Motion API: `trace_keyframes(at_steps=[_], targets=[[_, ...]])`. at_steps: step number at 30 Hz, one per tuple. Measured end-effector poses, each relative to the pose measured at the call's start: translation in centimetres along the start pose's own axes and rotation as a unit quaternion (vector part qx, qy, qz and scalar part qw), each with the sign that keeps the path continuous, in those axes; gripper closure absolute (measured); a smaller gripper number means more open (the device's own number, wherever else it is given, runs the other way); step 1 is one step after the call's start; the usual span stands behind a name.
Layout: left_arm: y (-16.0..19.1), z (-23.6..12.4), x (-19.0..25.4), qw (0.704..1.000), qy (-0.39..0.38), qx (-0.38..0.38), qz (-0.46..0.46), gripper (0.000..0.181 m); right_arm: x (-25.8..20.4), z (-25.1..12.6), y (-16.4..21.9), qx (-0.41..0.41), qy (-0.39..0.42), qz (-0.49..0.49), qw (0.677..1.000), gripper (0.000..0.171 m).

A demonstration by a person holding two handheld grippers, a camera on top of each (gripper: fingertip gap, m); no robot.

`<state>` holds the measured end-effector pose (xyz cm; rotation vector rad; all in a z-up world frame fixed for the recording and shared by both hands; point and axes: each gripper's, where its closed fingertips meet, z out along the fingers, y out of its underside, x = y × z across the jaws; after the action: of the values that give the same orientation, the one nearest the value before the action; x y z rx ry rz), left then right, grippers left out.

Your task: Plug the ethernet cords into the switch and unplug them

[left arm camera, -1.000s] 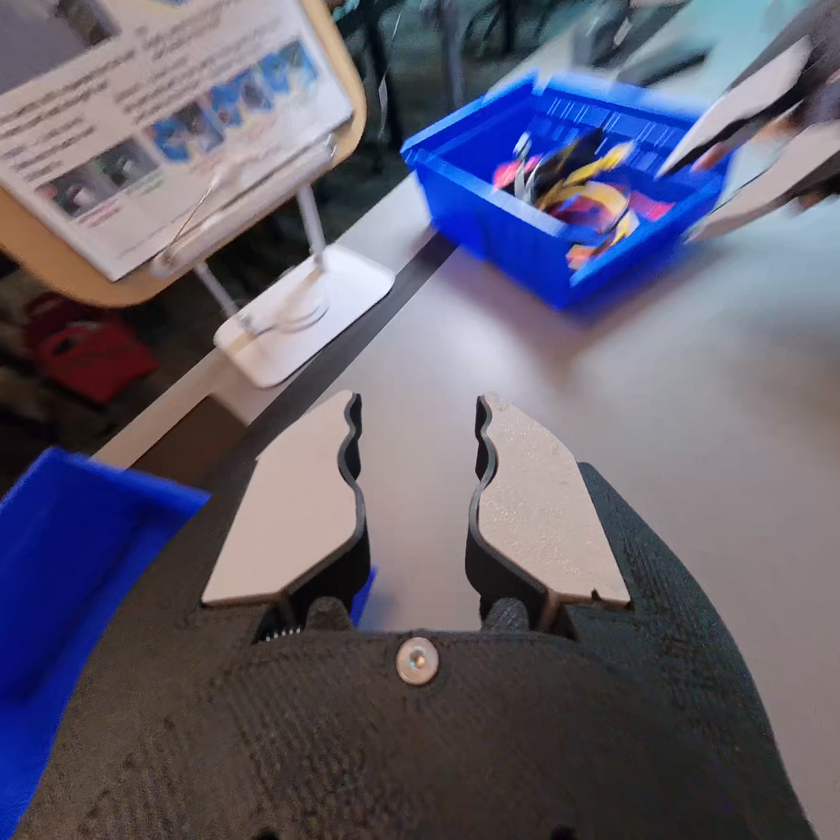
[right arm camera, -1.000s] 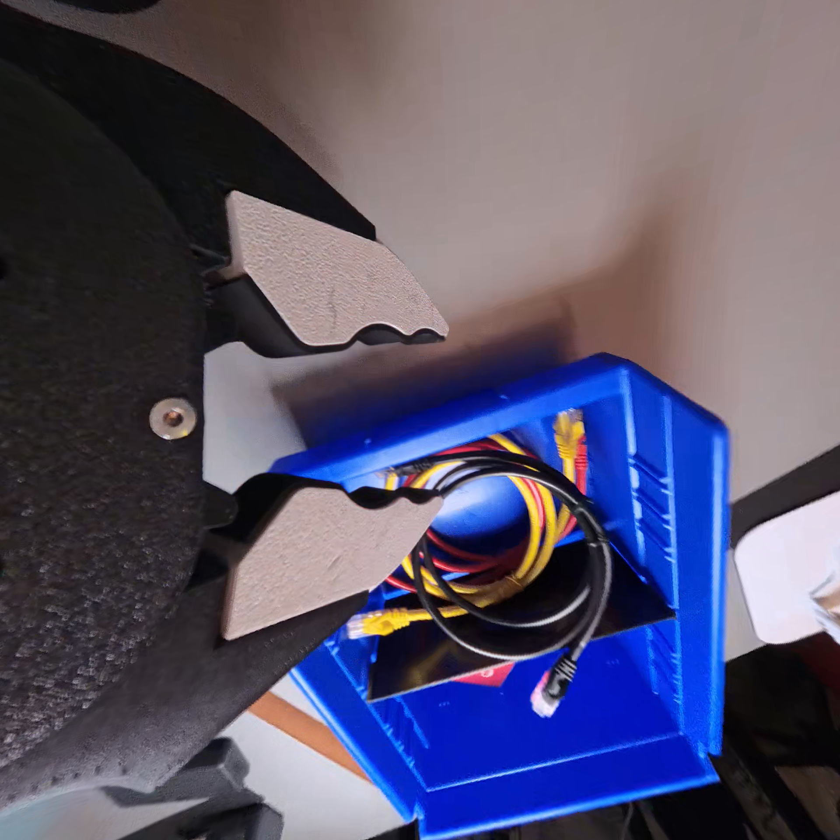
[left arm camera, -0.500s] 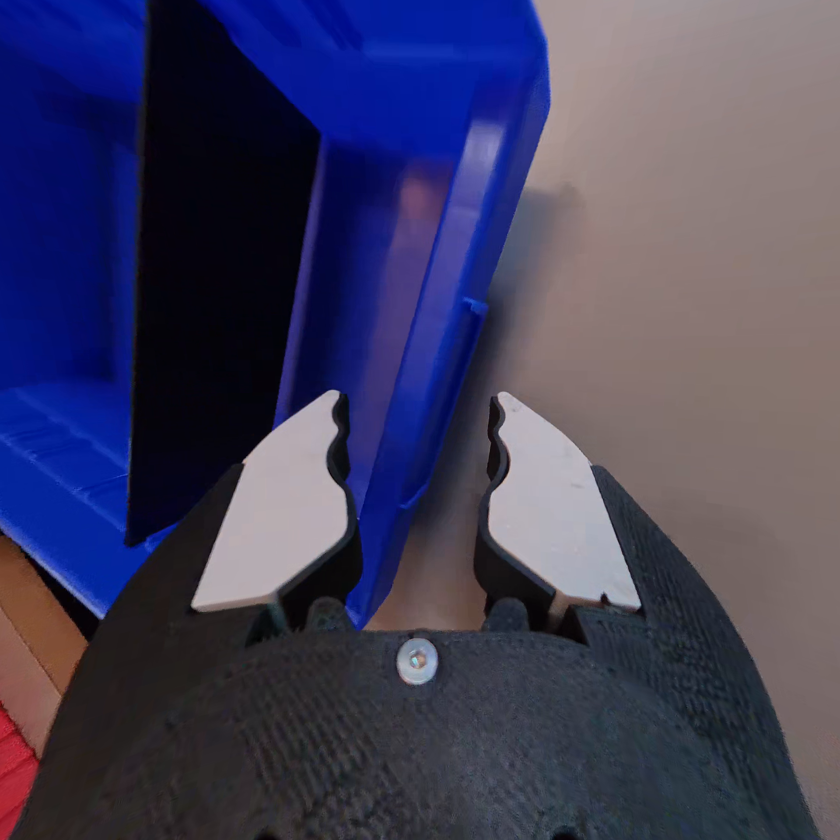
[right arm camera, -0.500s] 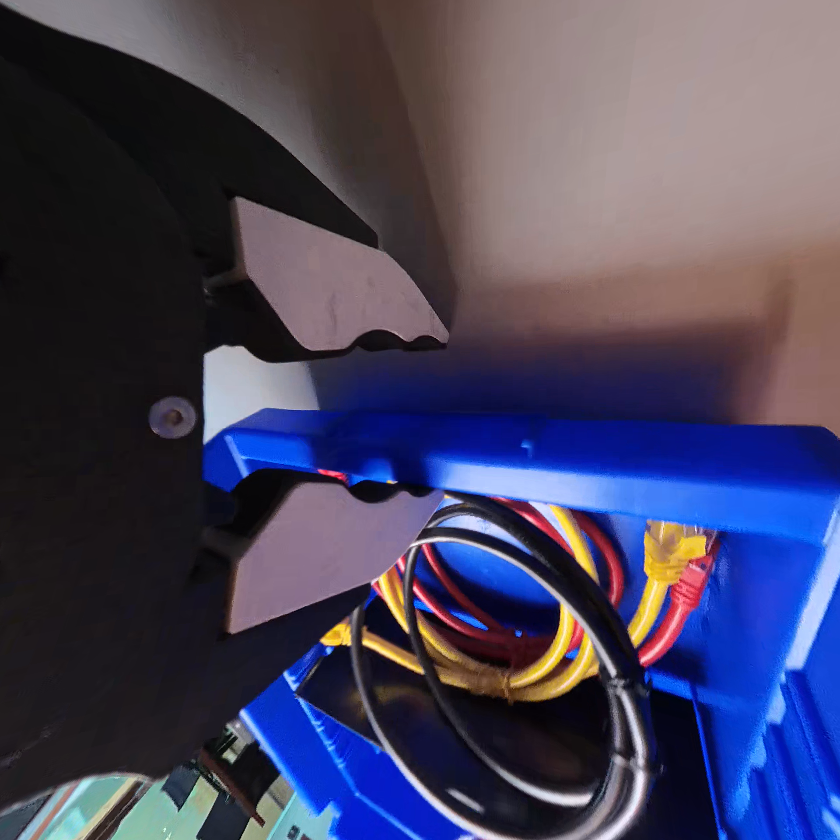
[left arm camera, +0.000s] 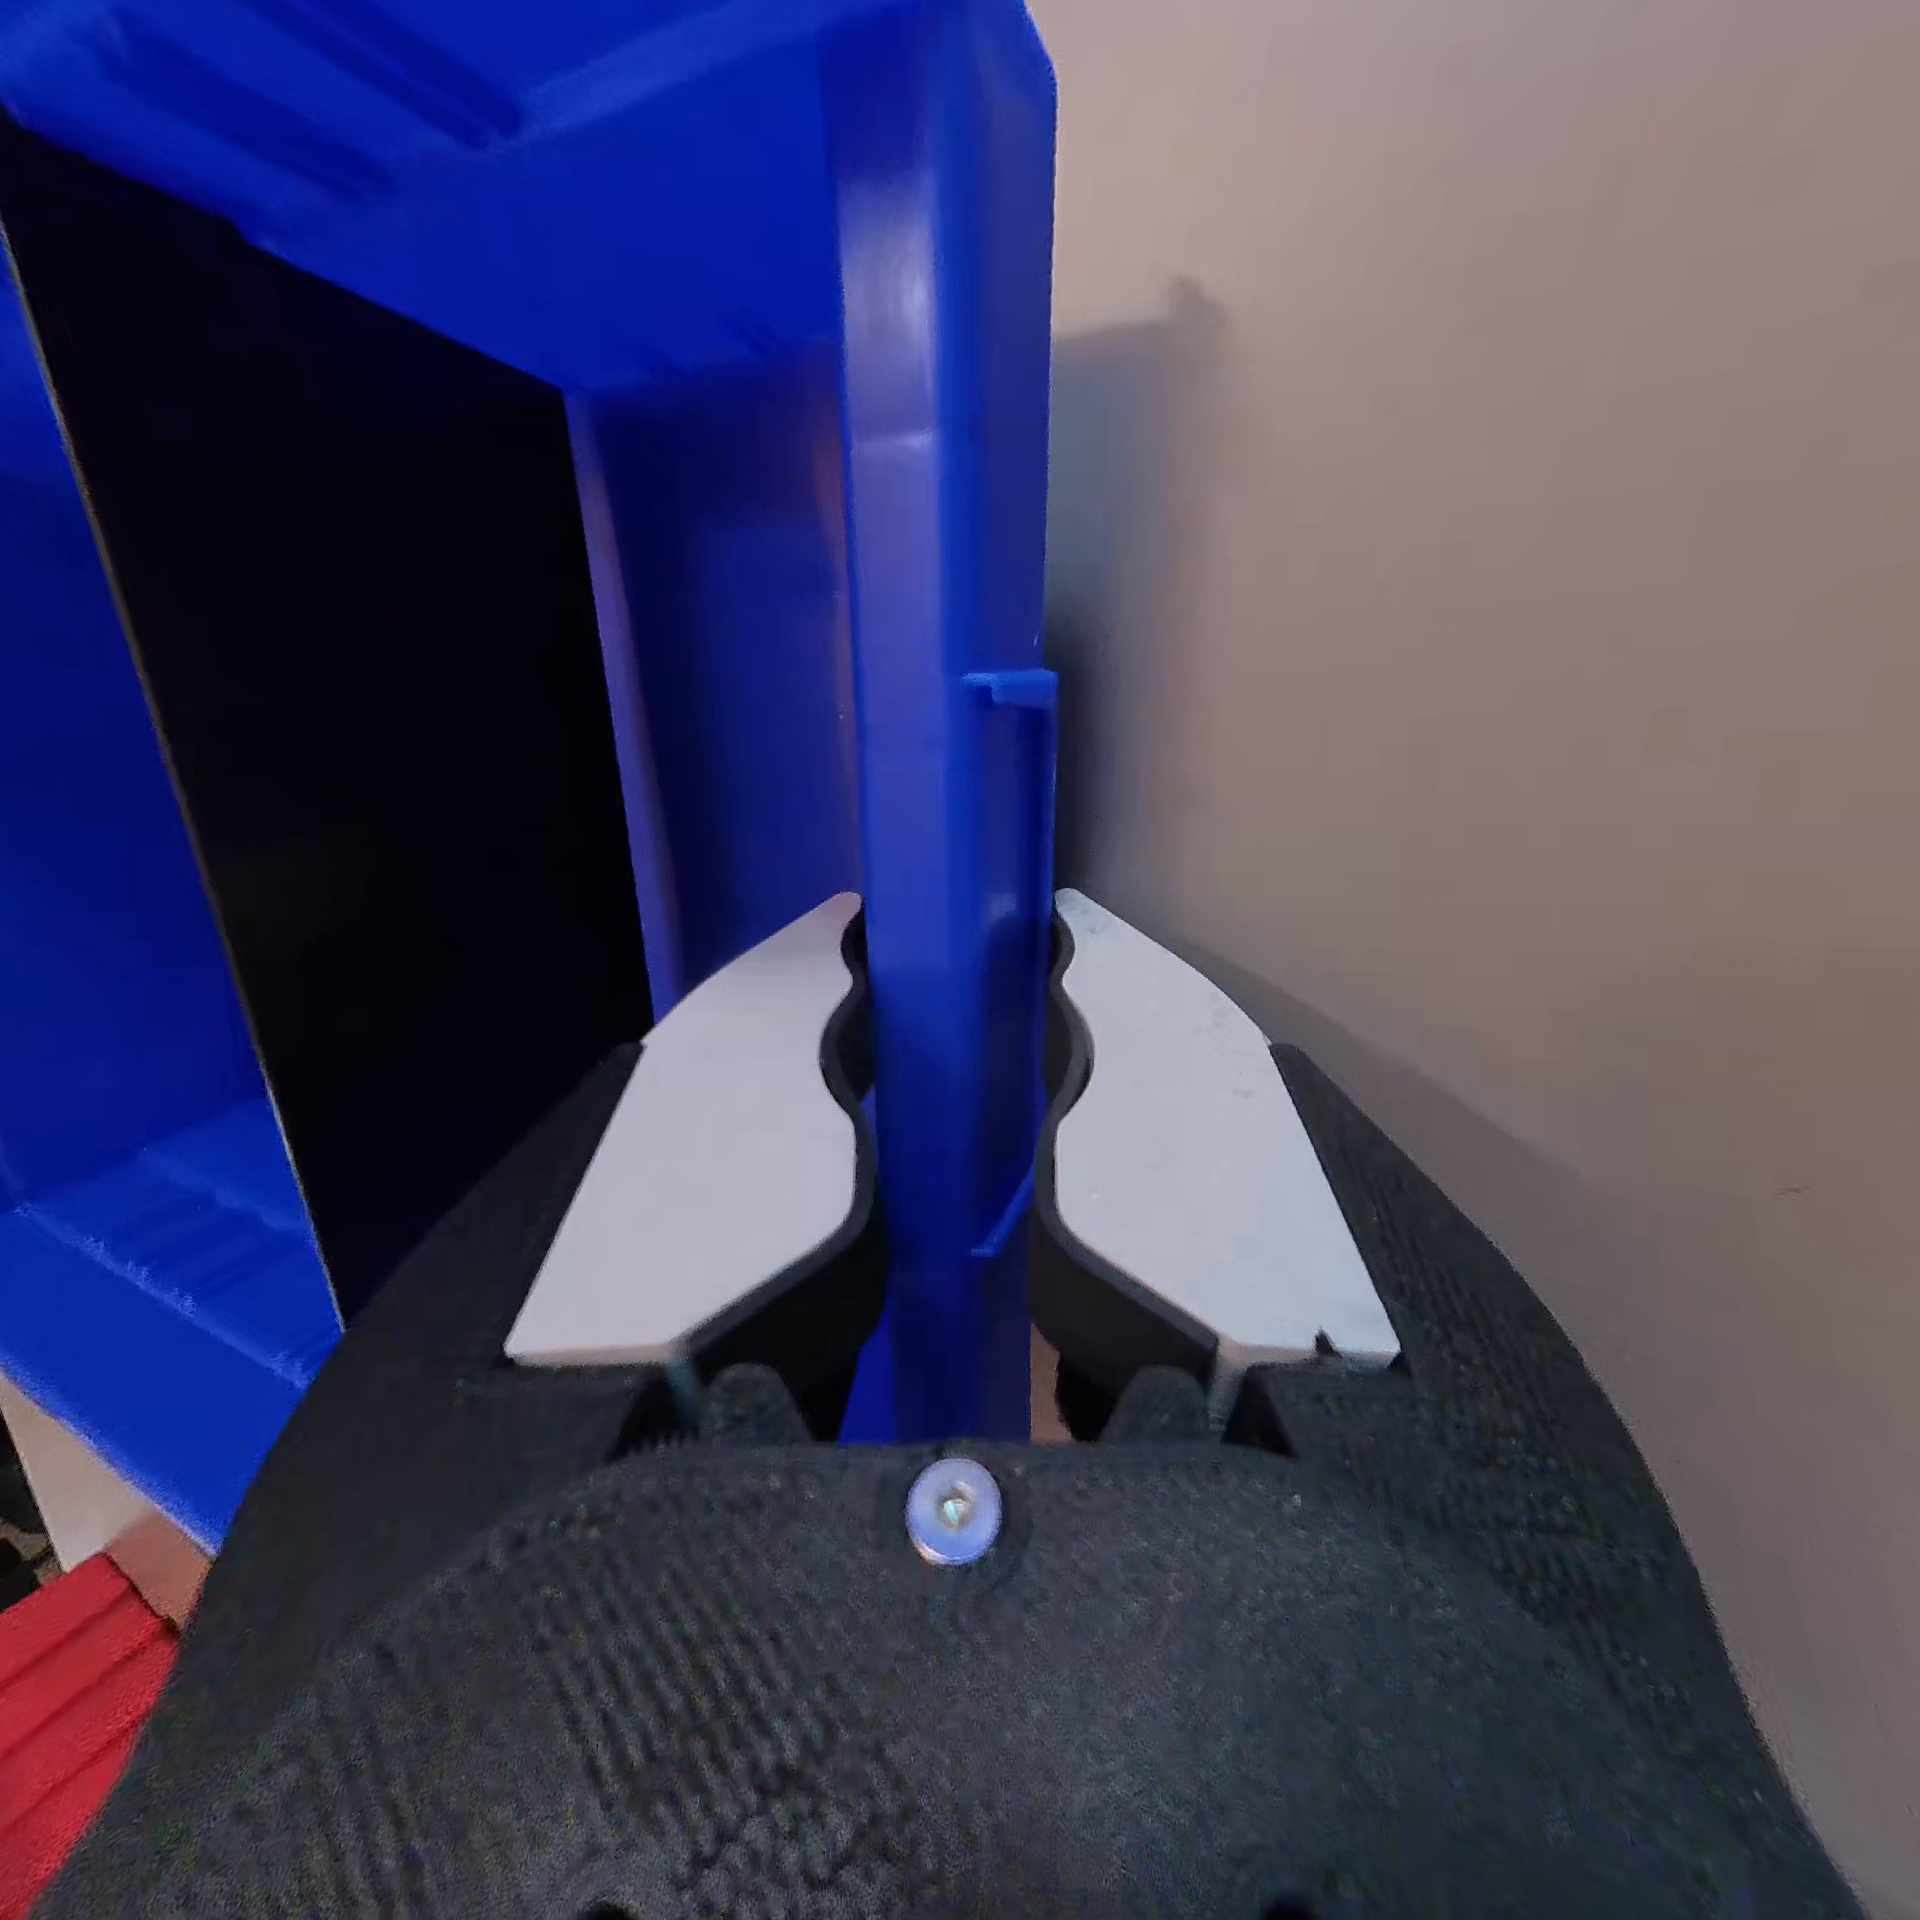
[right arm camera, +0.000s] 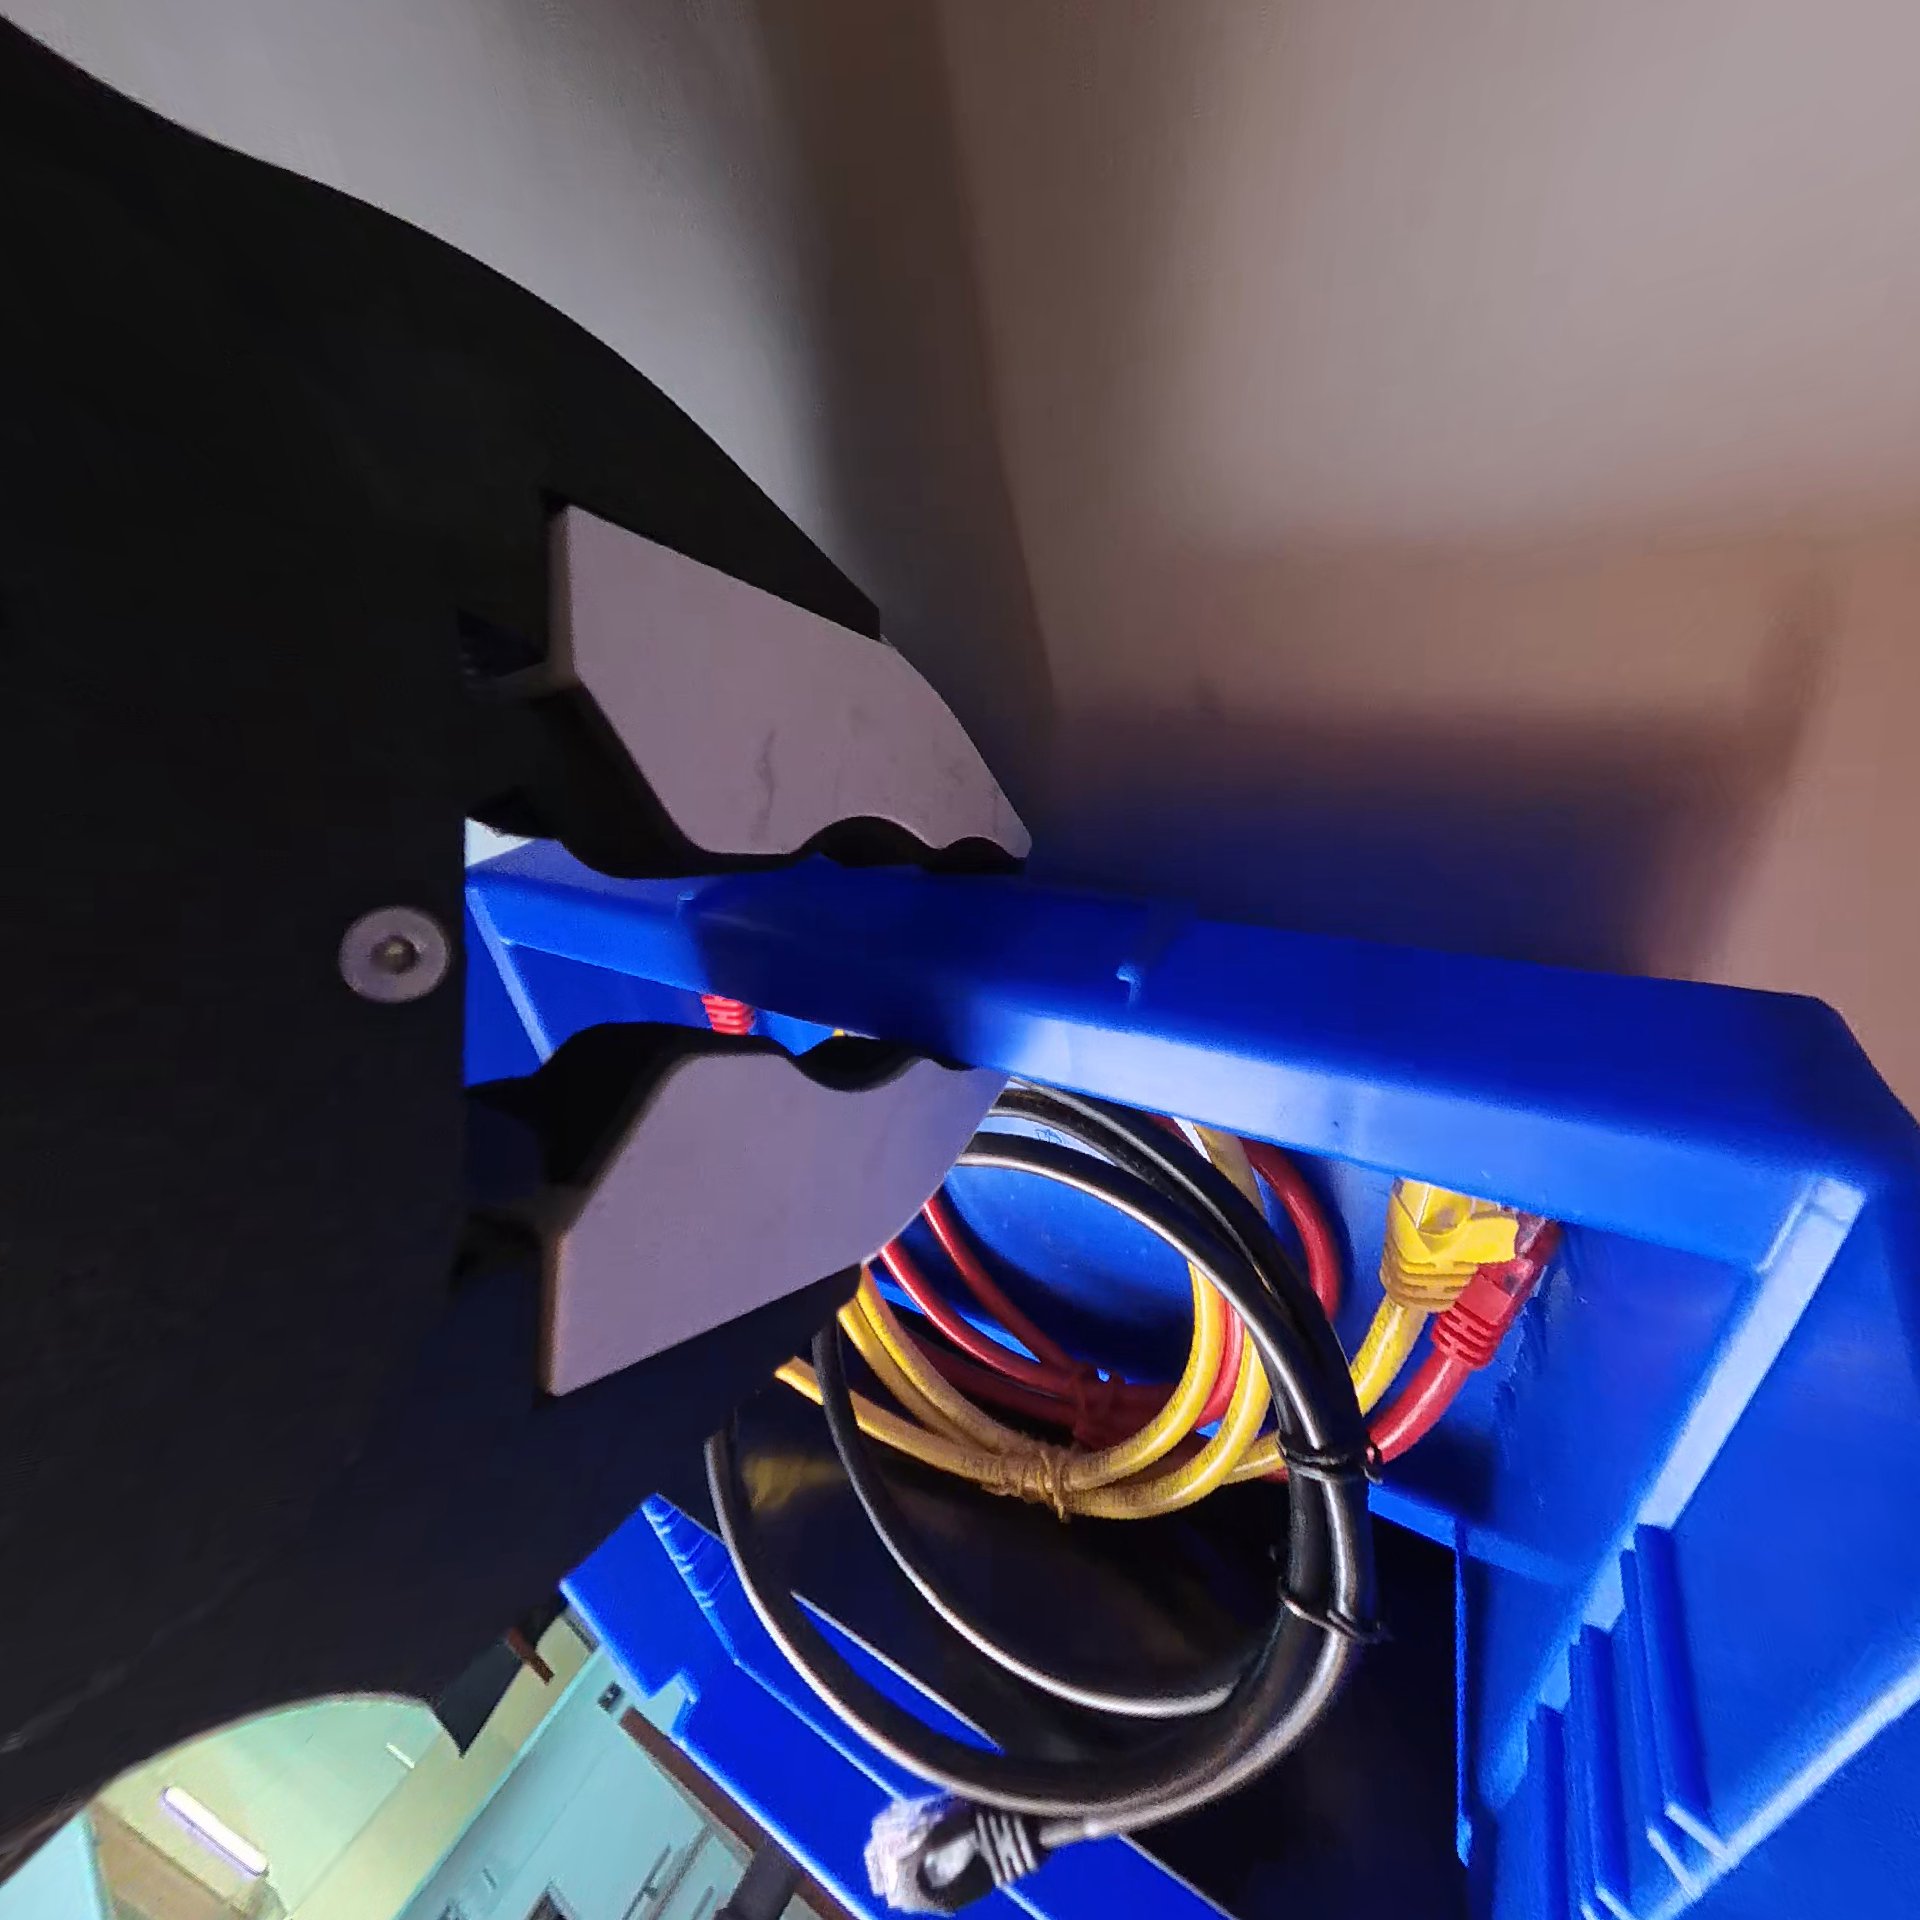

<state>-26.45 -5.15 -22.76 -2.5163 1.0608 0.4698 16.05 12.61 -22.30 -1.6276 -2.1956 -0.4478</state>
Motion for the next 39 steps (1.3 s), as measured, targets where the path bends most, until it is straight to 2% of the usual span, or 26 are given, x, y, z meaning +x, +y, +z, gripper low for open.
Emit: trace_keyframes(at_steps=[7,13,15,17,19,21,24,25,27,32,35,39], targets=[[-6.6,-1.6,6.2,0.994,0.019,0.054,0.098,0.152,-5.6,-3.2,-3.0,0.023,0.022,-0.056,0.998,0.141],[-12.9,-2.6,10.7,0.972,0.037,0.121,0.197,0.15,-10.4,-6.5,-6.1,0.079,0.045,-0.083,0.992,0.137],[-14.1,-2.5,10.4,0.972,0.028,0.143,0.186,0.148,-11.6,-9.2,-7.5,0.152,0.032,-0.025,0.988,0.125],[-14.5,-2.8,9.5,0.975,0.02,0.165,0.148,0.136,-11.6,-13.0,-8.1,0.246,0.029,0.065,0.967,0.124],[-14.9,-4.2,9.5,0.972,0.031,0.214,0.096,0.132,-10.4,-16.2,-6.3,0.315,0.055,0.173,0.932,0.125],[-15.8,-6.7,10.1,0.956,0.048,0.288,0.036,0.134,-8.8,-17.9,-2.8,0.359,0.097,0.298,0.879,0.127],[-17.8,-10.5,12.6,0.911,0.123,0.386,-0.072,0.135,-7.9,-17.0,2.4,0.385,0.127,0.459,0.79,0.123],[-18.6,-11.2,13.5,0.897,0.148,0.403,-0.107,0.135,-7.8,-16.1,3.5,0.383,0.135,0.494,0.769,0.12],[-20.4,-11.7,15.2,0.877,0.173,0.419,-0.161,0.135,-7.5,-14.1,4.4,0.372,0.147,0.531,0.747,0.118],[-25.0,-10.2,17.0,0.851,0.163,0.43,-0.253,0.13,-5.9,-10.0,3.3,0.341,0.113,0.566,0.742,0.116],[-27.0,-9.6,17.5,0.849,0.152,0.433,-0.261,0.135,-6.0,-8.6,2.4,0.334,0.099,0.562,0.75,0.126],[-28.1,-8.8,16.8,0.853,0.087,0.436,-0.273,0.142,-5.5,-8.5,3.3,0.324,0.145,0.574,0.738,0.139]])
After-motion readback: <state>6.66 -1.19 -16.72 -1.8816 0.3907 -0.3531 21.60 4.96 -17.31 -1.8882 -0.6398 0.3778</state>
